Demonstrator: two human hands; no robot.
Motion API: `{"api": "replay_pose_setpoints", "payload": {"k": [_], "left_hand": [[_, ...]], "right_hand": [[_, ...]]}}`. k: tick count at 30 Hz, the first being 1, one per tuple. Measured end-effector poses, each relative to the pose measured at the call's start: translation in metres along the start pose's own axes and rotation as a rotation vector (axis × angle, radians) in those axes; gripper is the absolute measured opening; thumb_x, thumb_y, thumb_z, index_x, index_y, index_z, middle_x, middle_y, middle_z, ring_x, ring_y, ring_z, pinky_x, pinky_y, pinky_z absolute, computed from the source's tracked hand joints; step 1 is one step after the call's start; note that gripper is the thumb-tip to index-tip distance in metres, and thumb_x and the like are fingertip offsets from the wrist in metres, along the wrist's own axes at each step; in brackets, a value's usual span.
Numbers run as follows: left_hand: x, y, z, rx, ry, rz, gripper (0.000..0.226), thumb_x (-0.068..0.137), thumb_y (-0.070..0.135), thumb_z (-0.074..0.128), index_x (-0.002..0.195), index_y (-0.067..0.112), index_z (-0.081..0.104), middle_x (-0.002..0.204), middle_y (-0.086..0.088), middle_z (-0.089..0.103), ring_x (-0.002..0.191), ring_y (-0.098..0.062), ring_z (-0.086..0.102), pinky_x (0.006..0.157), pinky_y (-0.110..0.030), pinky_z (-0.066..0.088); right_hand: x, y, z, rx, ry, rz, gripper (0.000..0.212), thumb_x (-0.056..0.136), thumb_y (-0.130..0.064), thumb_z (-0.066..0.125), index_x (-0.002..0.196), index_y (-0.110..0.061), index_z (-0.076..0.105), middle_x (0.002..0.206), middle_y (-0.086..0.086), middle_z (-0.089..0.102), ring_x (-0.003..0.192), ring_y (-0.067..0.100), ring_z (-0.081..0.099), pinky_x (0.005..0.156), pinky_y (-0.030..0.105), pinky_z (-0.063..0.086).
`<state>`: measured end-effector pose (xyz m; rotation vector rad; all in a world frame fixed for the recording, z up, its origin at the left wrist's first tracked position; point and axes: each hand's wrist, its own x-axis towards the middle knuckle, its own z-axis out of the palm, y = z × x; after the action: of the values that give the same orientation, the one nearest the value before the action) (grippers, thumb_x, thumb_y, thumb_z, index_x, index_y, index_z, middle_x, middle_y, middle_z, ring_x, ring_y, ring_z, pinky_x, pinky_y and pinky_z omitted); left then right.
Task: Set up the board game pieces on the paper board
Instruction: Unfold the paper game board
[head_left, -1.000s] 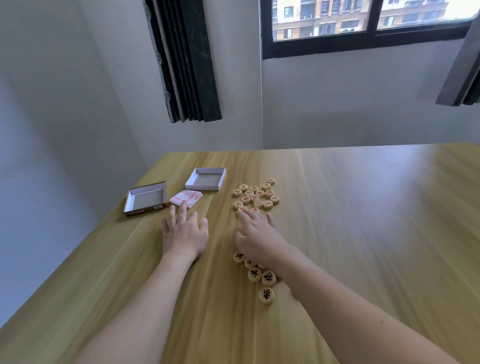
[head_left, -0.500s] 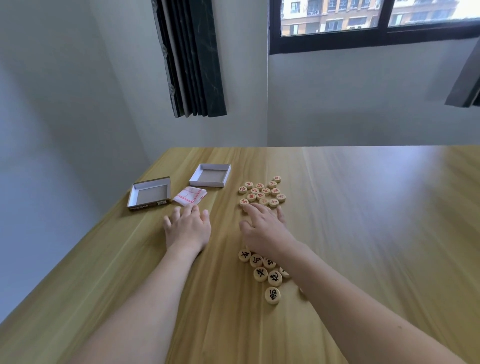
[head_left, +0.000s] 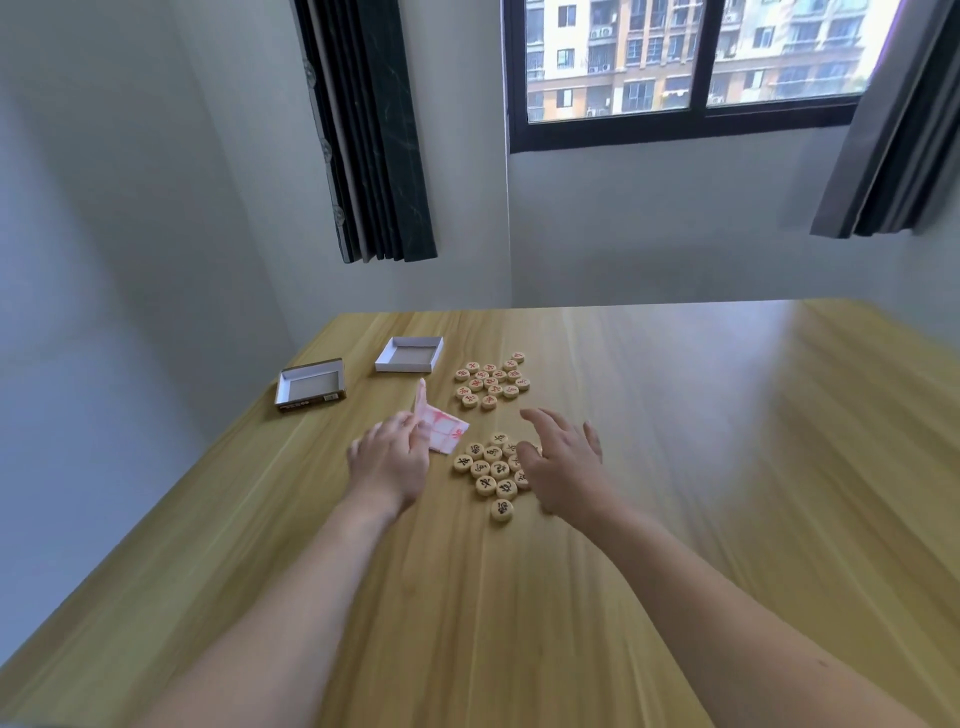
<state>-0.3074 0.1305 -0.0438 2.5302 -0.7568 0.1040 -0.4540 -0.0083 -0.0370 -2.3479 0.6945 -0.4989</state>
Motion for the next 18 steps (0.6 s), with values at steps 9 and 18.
{"api": "replay_pose_setpoints", "payload": {"k": [9, 18], "left_hand": [[-0.062, 0.068, -0.070, -0.473, 0.031, 0.248, 0.041, 0.103, 0.038, 0.034, 0.130, 0.018, 0.057, 0.133, 0.007, 0.057, 0.117, -0.004, 0.052, 0.096, -0.020, 0.038], [-0.103, 0.132, -0.091, -1.297, -0.224, 0.206, 0.054, 0.105, 0.039, 0.026, 0.125, 0.001, 0.059, 0.122, -0.009, 0.067, 0.117, -0.023, 0.061, 0.101, -0.038, 0.046]], "right_hand": [[-0.066, 0.010, -0.037, 0.232, 0.040, 0.021, 0.045, 0.095, -0.021, 0.046, 0.141, -0.021, 0.044, 0.147, -0.005, 0.041, 0.134, 0.014, 0.037, 0.112, 0.030, 0.025], [-0.094, 0.032, -0.066, 0.989, 0.030, 0.231, 0.044, 0.096, -0.028, 0.051, 0.139, -0.020, 0.043, 0.124, -0.002, 0.055, 0.115, 0.020, 0.054, 0.095, 0.037, 0.046]]}}
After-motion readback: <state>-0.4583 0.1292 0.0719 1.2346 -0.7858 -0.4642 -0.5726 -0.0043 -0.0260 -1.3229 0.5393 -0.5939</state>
